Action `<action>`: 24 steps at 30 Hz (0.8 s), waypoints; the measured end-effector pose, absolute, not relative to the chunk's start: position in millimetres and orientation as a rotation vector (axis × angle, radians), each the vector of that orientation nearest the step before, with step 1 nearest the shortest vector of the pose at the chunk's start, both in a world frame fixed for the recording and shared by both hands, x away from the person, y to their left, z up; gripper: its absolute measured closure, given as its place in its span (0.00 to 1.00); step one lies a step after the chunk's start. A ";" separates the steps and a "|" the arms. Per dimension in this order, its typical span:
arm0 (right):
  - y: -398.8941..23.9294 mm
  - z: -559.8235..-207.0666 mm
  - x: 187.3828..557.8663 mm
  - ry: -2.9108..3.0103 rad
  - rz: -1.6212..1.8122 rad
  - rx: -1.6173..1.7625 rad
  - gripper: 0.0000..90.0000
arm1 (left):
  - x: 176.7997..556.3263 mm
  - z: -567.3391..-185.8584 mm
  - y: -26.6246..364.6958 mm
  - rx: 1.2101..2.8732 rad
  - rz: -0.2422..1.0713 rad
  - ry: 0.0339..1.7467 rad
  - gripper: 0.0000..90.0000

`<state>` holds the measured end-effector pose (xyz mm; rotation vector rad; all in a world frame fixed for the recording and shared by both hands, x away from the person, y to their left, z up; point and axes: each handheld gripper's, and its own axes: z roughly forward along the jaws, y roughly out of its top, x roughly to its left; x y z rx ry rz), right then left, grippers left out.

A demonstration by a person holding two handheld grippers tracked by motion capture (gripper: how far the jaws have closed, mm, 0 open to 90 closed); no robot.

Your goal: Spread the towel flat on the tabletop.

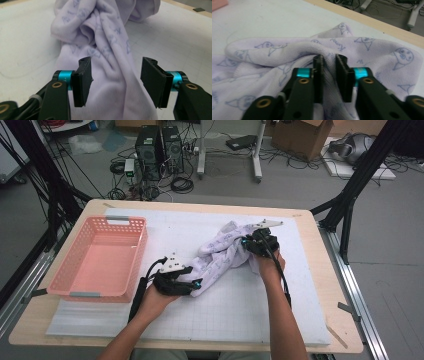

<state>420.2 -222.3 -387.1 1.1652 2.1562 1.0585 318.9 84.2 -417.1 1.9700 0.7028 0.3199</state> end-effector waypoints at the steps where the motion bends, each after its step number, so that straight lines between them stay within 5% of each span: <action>1: -223.9 -386.1 417.0 2.150 1.068 1.169 0.77 | 320.7 -416.7 80.8 1.981 0.313 0.696 0.46; 12: -262.5 -377.0 364.3 2.164 1.116 1.122 0.61 | 334.0 -438.1 45.5 2.122 0.308 0.680 0.45; 14: -269.7 -378.7 352.0 2.152 1.137 1.109 0.62 | 336.7 -441.4 43.4 2.146 0.319 0.705 0.52; 17: -275.4 -389.1 335.7 2.159 1.138 1.109 0.64 | 337.6 -441.0 45.1 2.148 0.315 0.692 0.85; 24: -268.3 -421.5 316.1 2.222 1.141 1.111 0.71 | 325.5 -427.3 42.3 1.993 0.070 0.600 0.90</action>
